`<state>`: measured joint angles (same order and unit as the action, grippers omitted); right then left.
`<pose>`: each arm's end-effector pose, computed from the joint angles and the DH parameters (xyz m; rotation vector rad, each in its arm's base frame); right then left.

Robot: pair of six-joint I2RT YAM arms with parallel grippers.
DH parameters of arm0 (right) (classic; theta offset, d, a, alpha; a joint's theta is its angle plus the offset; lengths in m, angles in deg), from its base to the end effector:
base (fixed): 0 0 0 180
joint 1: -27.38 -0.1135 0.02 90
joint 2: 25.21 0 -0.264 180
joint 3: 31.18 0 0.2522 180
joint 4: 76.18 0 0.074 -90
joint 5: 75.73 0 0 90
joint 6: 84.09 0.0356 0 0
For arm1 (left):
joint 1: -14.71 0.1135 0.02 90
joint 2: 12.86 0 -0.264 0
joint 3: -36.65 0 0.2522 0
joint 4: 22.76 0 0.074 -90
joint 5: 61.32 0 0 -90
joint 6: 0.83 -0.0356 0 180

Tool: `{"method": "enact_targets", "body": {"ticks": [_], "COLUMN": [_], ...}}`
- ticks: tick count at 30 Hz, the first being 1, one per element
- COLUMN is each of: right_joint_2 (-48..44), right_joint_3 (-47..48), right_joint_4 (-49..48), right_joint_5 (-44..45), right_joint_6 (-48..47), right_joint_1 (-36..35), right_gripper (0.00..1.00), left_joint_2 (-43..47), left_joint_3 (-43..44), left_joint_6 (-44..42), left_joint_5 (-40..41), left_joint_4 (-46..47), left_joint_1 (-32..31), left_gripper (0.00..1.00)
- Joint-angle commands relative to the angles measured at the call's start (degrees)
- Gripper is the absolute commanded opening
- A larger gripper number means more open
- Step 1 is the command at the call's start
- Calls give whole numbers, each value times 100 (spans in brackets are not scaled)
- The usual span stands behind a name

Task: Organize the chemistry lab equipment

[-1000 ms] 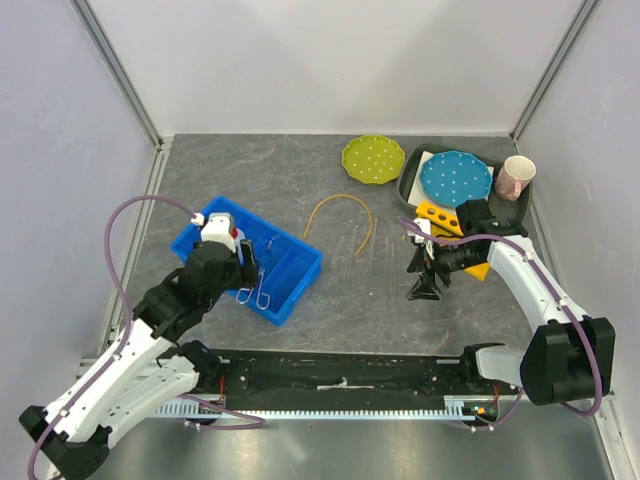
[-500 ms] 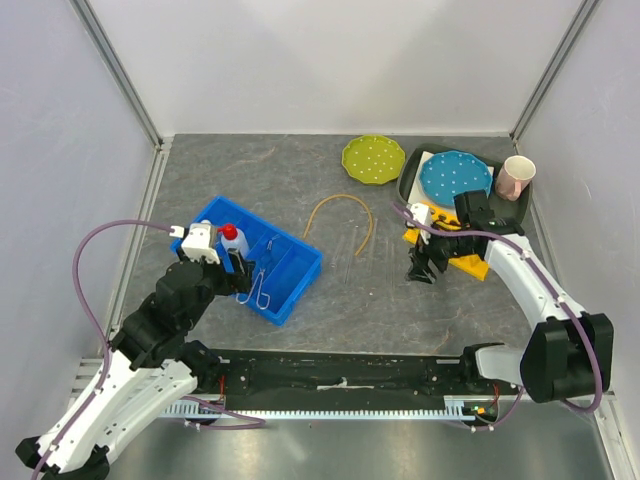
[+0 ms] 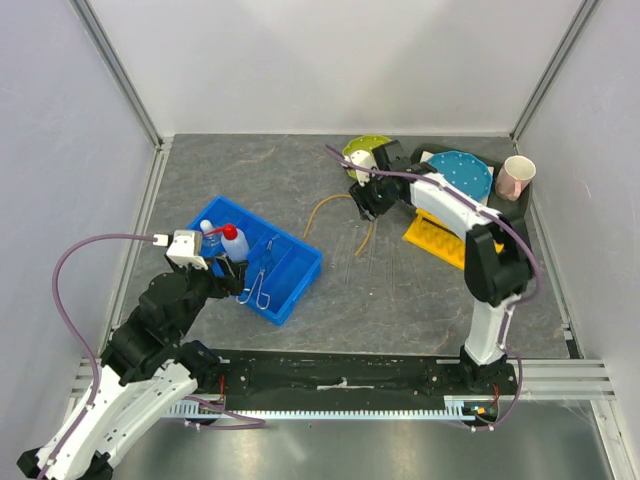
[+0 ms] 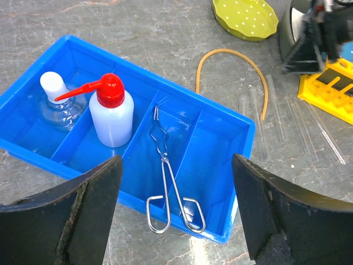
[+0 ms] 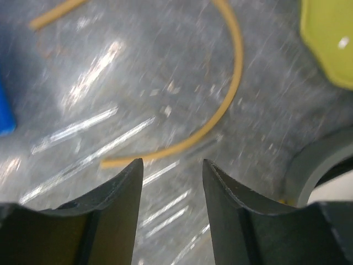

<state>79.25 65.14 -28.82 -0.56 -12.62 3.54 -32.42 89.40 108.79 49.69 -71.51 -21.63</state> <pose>0.3594 0.1688 0.2441 -1.0092 2.3211 0.3652 0.0765 -0.0404 0.3112 0.0110 1.8380 -0.3506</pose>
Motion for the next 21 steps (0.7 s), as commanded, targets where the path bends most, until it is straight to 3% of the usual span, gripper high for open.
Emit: {"method": "enact_targets", "body": {"ticks": [1, 21], "right_joint_2": [960, 2754], "right_joint_3": [1173, 2773], "right_joint_4": [102, 313], "right_joint_5": [911, 1290], "right_joint_6": [446, 402], "right_joint_1": [-42, -16], "right_gripper": [53, 48], "left_joint_2": [171, 224], "left_joint_3": [-40, -48], "left_joint_6": [-81, -107], "left_joint_5": [184, 87], "left_joint_4": [185, 220], "left_joint_1": [30, 30], "left_gripper": [86, 85]}}
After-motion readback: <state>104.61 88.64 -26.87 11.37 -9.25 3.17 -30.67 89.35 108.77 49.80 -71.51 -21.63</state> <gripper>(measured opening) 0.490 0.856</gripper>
